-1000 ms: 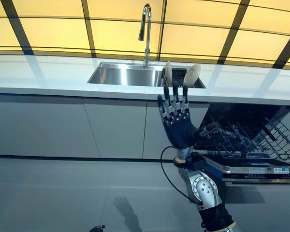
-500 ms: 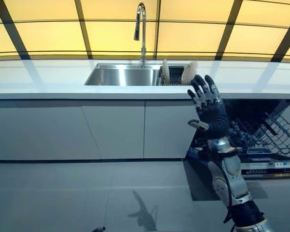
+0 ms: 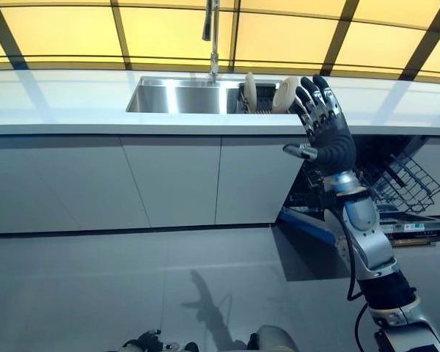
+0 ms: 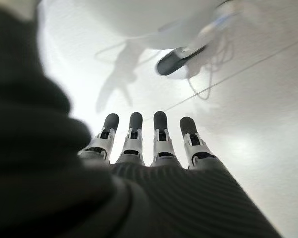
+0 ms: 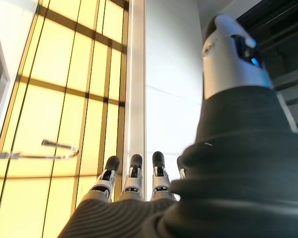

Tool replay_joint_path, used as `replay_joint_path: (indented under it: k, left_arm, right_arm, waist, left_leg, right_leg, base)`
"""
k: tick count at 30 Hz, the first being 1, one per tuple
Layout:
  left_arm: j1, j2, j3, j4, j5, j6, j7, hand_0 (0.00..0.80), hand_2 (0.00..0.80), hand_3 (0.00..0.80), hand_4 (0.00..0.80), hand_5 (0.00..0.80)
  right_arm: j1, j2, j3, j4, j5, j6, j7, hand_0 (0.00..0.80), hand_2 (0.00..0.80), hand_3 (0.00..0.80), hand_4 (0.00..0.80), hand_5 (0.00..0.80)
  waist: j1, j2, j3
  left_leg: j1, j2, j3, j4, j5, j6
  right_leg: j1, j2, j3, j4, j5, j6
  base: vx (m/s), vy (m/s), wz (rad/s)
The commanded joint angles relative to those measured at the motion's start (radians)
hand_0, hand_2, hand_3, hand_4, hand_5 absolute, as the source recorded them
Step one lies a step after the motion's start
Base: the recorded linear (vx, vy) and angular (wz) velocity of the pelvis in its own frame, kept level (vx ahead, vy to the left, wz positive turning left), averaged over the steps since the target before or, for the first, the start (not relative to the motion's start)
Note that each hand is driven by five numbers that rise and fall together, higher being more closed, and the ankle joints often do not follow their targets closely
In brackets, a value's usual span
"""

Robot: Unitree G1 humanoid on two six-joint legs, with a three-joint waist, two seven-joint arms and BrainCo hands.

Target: Take plates into dishwasher

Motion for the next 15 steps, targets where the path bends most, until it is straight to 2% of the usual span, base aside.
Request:
replay_joint_path:
  k: [1, 3, 5, 7, 8, 9, 10, 11, 12, 13, 14, 15]
  left_arm:
    - [-0.040, 0.015, -0.027, 0.060, 0.071, 0.002, -0.010, 0.000, 0.000, 0.000, 0.000, 0.000]
    - [-0.052, 0.008, -0.030, 0.071, 0.082, 0.007, -0.007, 0.000, 0.000, 0.000, 0.000, 0.000]
    - [-0.055, 0.010, -0.037, 0.064, 0.093, 0.016, -0.006, 0.000, 0.000, 0.000, 0.000, 0.000]
    - [-0.004, 0.032, -0.030, 0.030, 0.134, -0.065, 0.001, 0.000, 0.000, 0.000, 0.000, 0.000]
    - [0.009, 0.037, -0.028, 0.023, 0.144, -0.079, 0.003, 0.000, 0.000, 0.000, 0.000, 0.000]
    - [0.097, 0.060, -0.028, -0.001, 0.169, -0.177, 0.035, 0.000, 0.000, 0.000, 0.000, 0.000]
    - [0.141, 0.066, -0.014, -0.006, 0.184, -0.221, 0.047, 0.000, 0.000, 0.000, 0.000, 0.000]
    - [0.185, 0.070, 0.009, -0.009, 0.204, -0.269, 0.058, 0.000, 0.000, 0.000, 0.000, 0.000]
    - [0.230, 0.074, 0.034, -0.007, 0.224, -0.330, 0.066, 0.000, 0.000, 0.000, 0.000, 0.000]
    - [0.255, 0.073, 0.051, -0.003, 0.226, -0.378, 0.074, 0.000, 0.000, 0.000, 0.000, 0.000]
    - [0.273, 0.069, 0.066, 0.000, 0.227, -0.414, 0.082, 0.000, 0.000, 0.000, 0.000, 0.000]
    - [0.298, 0.062, 0.083, -0.001, 0.219, -0.460, 0.094, 0.000, 0.000, 0.000, 0.000, 0.000]
  right_arm:
    - [-0.126, -0.023, -0.032, 0.079, 0.044, 0.018, -0.024, 0.000, 0.000, 0.000, 0.000, 0.000]
    - [-0.135, -0.028, -0.036, 0.084, 0.046, 0.028, -0.024, 0.000, 0.000, 0.000, 0.000, 0.000]
    - [-0.141, -0.032, -0.046, 0.075, 0.048, 0.056, -0.028, 0.000, 0.000, 0.000, 0.000, 0.000]
    - [-0.132, -0.046, -0.068, 0.066, 0.027, 0.064, -0.033, 0.000, 0.000, 0.000, 0.000, 0.000]
    - [-0.128, -0.050, -0.072, 0.067, 0.021, 0.064, -0.034, 0.000, 0.000, 0.000, 0.000, 0.000]
    - [-0.125, -0.066, -0.096, 0.080, -0.002, 0.056, -0.025, 0.000, 0.000, 0.000, 0.000, 0.000]
    - [-0.120, -0.072, -0.107, 0.083, -0.008, 0.057, -0.008, 0.000, 0.000, 0.000, 0.000, 0.000]
    - [-0.111, -0.078, -0.111, 0.081, -0.015, 0.059, -0.006, 0.000, 0.000, 0.000, 0.000, 0.000]
    - [-0.104, -0.083, -0.105, 0.075, -0.024, 0.056, -0.012, 0.000, 0.000, 0.000, 0.000, 0.000]
    - [-0.099, -0.085, -0.096, 0.070, -0.026, 0.053, -0.020, 0.000, 0.000, 0.000, 0.000, 0.000]
    - [-0.092, -0.085, -0.091, 0.064, -0.025, 0.049, -0.022, 0.000, 0.000, 0.000, 0.000, 0.000]
    - [-0.072, -0.086, -0.089, 0.050, -0.038, 0.038, -0.021, 0.000, 0.000, 0.000, 0.000, 0.000]
  waist:
    - [-0.035, -0.069, 0.006]
    - [-0.050, -0.066, 0.011]
    - [-0.055, -0.070, 0.024]
    - [-0.049, -0.079, 0.024]
    - [-0.045, -0.072, 0.022]
    - [-0.028, -0.065, 0.020]
    - [-0.020, -0.055, 0.015]
    - [-0.014, -0.041, 0.004]
    - [-0.006, -0.024, -0.009]
    - [-0.002, -0.020, -0.016]
    - [0.004, -0.017, -0.019]
    - [0.016, -0.030, -0.017]
  left_leg:
    - [0.172, -0.147, -0.015, -0.019, -0.168, 0.011]
    - [0.197, -0.140, -0.028, 0.001, -0.192, 0.008]
    - [0.226, -0.132, -0.036, 0.039, -0.232, 0.009]
    - [0.230, -0.146, -0.057, 0.086, -0.276, 0.017]
    - [0.231, -0.141, -0.060, 0.093, -0.288, 0.019]
    - [0.231, -0.143, -0.064, 0.140, -0.327, 0.004]
    - [0.246, -0.133, -0.057, 0.169, -0.317, -0.013]
    - [0.264, -0.110, -0.046, 0.204, -0.272, -0.041]
    - [0.265, -0.082, -0.031, 0.282, -0.160, -0.087]
    - [0.244, -0.080, -0.032, 0.392, -0.062, -0.117]
    - [0.208, -0.080, -0.028, 0.513, 0.010, -0.139]
    - [0.115, -0.102, -0.018, 0.690, 0.075, -0.158]
  right_leg:
    - [-0.043, 0.003, 0.007, -0.300, 0.176, -0.007]
    - [-0.066, 0.000, 0.017, -0.397, 0.214, 0.002]
    - [-0.093, -0.019, 0.011, -0.402, 0.233, 0.005]
    - [-0.094, -0.043, 0.025, -0.376, 0.246, 0.001]
    - [-0.087, -0.036, 0.027, -0.375, 0.238, 0.001]
    - [-0.084, -0.054, 0.016, -0.330, 0.239, -0.001]
    - [-0.077, -0.053, -0.001, -0.312, 0.231, -0.004]
    - [-0.065, -0.044, -0.027, -0.301, 0.217, -0.012]
    - [-0.041, -0.027, -0.048, -0.302, 0.195, -0.034]
    - [-0.020, -0.016, -0.043, -0.309, 0.182, -0.059]
    - [0.008, -0.001, -0.032, -0.314, 0.161, -0.079]
    - [0.053, -0.001, -0.017, -0.327, 0.142, -0.105]
  base:
    - [0.468, -0.168, 0.34]
    - [0.467, -0.187, 0.42]
    - [0.538, -0.223, 0.62]
    - [0.399, -0.177, 0.21]
    - [0.342, -0.165, -0.37]
    - [0.379, -0.176, -0.37]
    - [0.423, -0.216, -0.18]
    - [0.400, -0.213, 0.18]
    - [0.408, -0.239, 0.45]
    - [0.425, -0.245, 0.46]
    - [0.422, -0.247, 0.27]
    - [0.426, -0.247, 0.33]
